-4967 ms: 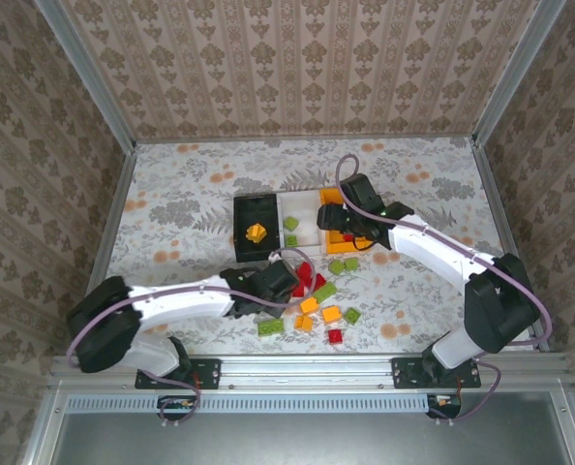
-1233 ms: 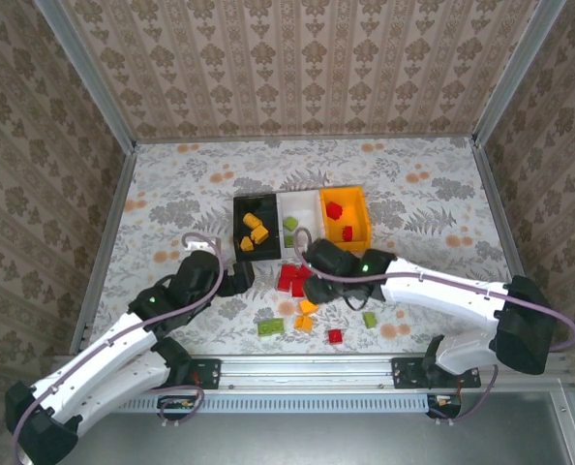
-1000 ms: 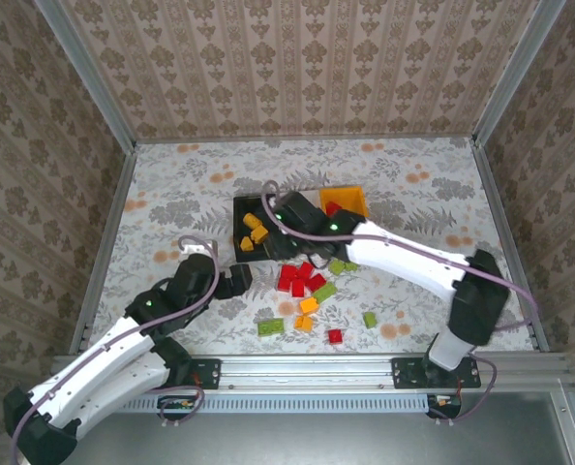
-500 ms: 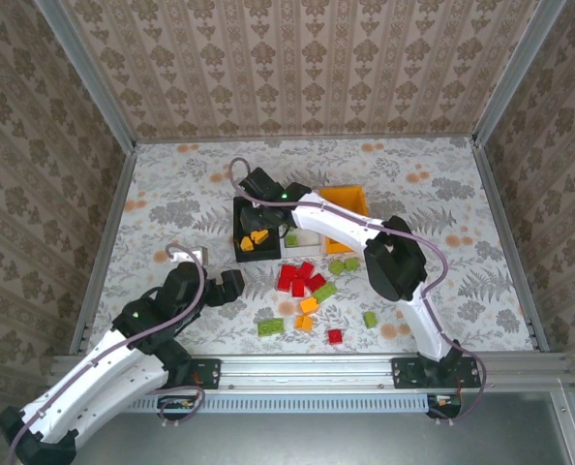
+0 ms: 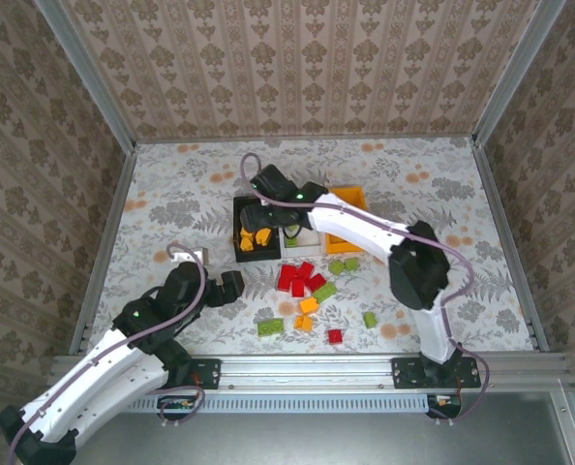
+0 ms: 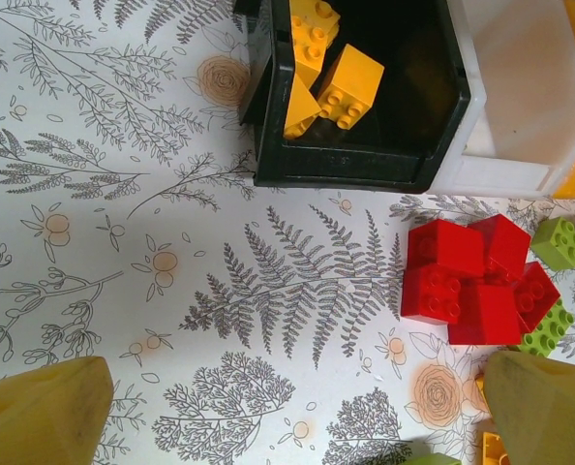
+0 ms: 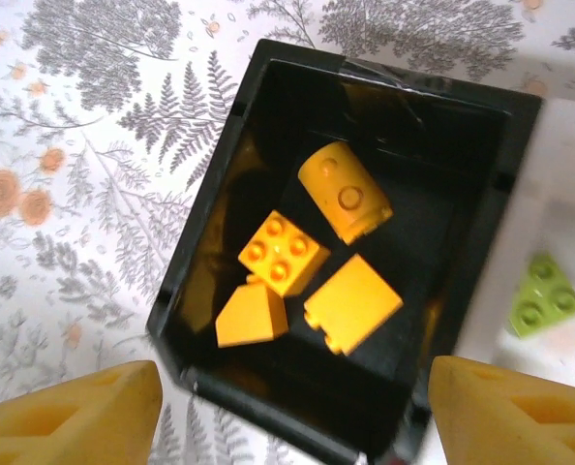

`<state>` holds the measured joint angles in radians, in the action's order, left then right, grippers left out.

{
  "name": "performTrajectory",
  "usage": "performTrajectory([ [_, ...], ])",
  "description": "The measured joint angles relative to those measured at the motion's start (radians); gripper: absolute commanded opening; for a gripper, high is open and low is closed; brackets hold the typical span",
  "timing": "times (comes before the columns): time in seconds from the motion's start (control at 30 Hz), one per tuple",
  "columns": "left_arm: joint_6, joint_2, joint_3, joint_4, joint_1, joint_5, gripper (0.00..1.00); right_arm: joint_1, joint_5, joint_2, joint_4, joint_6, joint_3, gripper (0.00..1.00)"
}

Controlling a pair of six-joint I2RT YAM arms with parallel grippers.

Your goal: Sort the legos into containers by color

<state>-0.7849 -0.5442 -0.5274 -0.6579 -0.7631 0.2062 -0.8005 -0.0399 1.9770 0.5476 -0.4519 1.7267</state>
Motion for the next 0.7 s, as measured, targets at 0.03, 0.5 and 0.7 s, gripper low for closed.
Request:
performTrajectory([
  [0.03, 0.002, -0.007, -0.003, 0.003, 0.000, 0.000, 1.00, -0.002, 0.000, -0.058, -0.011, 0.000, -0.056, 0.74],
  [0.5, 0.019, -0.142, -0.003, 0.117, 0.011, -0.028, 1.00, -0.012, -0.029, -0.687, 0.037, -0.109, -0.821, 0.74],
  [0.7, 0.018, -0.156, 0.020, 0.176, 0.025, -0.054, 1.00, -0.011, -0.036, -0.816, 0.140, -0.216, -1.028, 0.72],
])
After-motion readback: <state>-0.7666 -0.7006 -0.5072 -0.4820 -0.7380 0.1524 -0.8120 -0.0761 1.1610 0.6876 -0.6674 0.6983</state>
